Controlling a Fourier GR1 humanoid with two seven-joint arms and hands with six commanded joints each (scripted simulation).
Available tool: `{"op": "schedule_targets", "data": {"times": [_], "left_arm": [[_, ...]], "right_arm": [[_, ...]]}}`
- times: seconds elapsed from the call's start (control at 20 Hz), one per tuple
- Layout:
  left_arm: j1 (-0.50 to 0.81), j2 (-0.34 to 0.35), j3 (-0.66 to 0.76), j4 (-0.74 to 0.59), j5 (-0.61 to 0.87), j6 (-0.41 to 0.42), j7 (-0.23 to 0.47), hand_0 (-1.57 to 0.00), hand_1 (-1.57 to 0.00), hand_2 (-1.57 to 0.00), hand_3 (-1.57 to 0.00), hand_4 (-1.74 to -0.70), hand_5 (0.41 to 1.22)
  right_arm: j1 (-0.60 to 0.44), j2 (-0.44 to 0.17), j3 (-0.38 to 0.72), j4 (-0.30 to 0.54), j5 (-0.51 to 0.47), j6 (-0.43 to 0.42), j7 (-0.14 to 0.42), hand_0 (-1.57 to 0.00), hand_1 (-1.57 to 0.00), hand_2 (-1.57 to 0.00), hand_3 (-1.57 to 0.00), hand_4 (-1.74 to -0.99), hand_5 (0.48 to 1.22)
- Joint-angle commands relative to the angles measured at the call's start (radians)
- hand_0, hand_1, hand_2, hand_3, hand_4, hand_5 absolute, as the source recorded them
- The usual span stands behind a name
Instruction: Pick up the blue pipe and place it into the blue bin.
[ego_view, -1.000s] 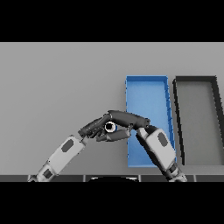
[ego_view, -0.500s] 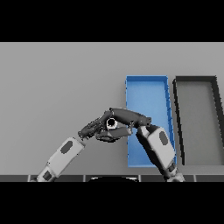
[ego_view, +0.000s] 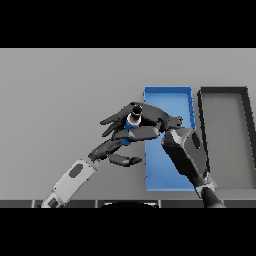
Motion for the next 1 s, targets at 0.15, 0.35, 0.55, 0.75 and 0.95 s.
{"op": "schedule_targets", "data": {"times": [0.15,0.35,0.55,0.75,0.95], "left_arm": [[-0.002,0.013,0.002,-0.013,0.004,-0.01,-0.02,0.0,0.0,0.0,0.0,-0.87,0.485],[-0.003,0.018,0.007,-0.023,0.009,-0.006,0.008,0.0,0.0,0.0,0.0,-0.86,0.484],[-0.007,0.024,0.014,-0.023,-0.001,0.004,0.015,0.0,0.0,0.0,0.0,-0.84,0.474],[-0.002,0.03,0.009,-0.03,-0.019,0.015,0.026,0.0,0.0,0.0,0.0,-0.83,0.463],[0.003,0.044,0.016,-0.037,-0.01,0.006,0.007,0.0,0.0,0.0,0.0,-0.83,0.463]], "right_arm": [[-0.183,-0.064,-0.097,0.094,-0.018,0.007,-0.06,-1.57,-1.57,-1.57,-1.57,-1.496,1.221],[-0.267,-0.123,-0.188,0.248,0.081,-0.041,-0.125,-1.57,-1.57,-1.57,-1.57,-1.498,1.221],[-0.273,-0.179,-0.253,0.413,0.198,-0.051,-0.135,-1.57,-1.57,-1.57,-1.57,-1.498,1.221],[-0.199,-0.215,-0.312,0.54,0.258,-0.051,-0.116,-1.57,-1.57,-1.57,-1.57,-1.499,1.221],[-0.084,-0.222,-0.331,0.56,0.297,-0.064,-0.065,-1.57,-1.57,-1.57,-1.57,-1.499,1.221]]}}
